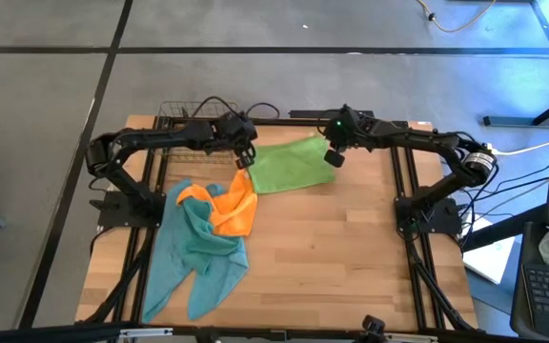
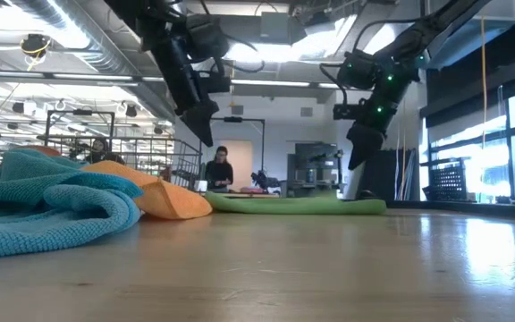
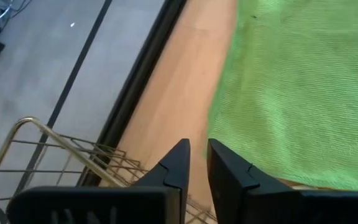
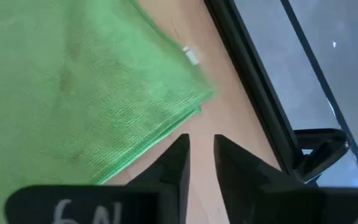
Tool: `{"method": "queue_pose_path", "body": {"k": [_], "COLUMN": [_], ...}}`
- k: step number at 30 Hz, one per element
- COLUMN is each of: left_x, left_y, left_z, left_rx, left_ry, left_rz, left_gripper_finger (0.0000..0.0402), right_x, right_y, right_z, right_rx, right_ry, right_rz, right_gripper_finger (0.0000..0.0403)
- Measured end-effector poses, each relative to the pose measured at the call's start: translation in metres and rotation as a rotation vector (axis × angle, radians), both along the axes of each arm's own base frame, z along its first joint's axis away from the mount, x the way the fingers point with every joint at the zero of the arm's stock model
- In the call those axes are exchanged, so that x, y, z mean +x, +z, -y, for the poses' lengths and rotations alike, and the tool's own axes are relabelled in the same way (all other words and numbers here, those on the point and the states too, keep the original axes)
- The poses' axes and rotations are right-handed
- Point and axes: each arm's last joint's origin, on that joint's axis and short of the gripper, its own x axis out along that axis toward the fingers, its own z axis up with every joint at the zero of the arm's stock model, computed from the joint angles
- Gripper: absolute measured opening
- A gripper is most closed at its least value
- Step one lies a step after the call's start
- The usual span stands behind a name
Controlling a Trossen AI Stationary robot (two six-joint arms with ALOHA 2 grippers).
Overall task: Fold microfiber towels
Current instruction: Fold the green microfiber cloth
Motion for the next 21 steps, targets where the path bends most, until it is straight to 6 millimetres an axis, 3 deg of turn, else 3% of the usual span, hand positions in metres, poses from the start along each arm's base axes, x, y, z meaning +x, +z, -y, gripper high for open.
{"method": "queue_pose_path", "body": {"k": [7, 15, 18, 21], "left_x": [-0.005, -0.015, -0.020, -0.023], "left_y": [0.001, 0.021, 0.028, 0.037], "left_z": [0.000, 0.003, 0.007, 0.012], "left_rx": [0.009, 0.072, 0.071, 0.081], "left_ry": [-0.026, 0.009, 0.018, 0.020], "left_rz": [-0.052, -0.018, 0.004, 0.045], "left_gripper_finger": [0.0051, 0.0055, 0.0053, 0.0052], "right_x": [-0.001, 0.001, 0.000, 0.001], "right_y": [-0.003, -0.007, -0.016, -0.032], "right_z": [-0.006, -0.020, -0.026, -0.036], "right_rx": [0.092, 0.434, 0.492, 0.488], "right_ry": [-0.054, -0.111, -0.109, 0.000], "right_rz": [0.023, 0.169, 0.165, 0.151], "right_gripper_finger": [0.0084, 0.0084, 0.0084, 0.0084]}}
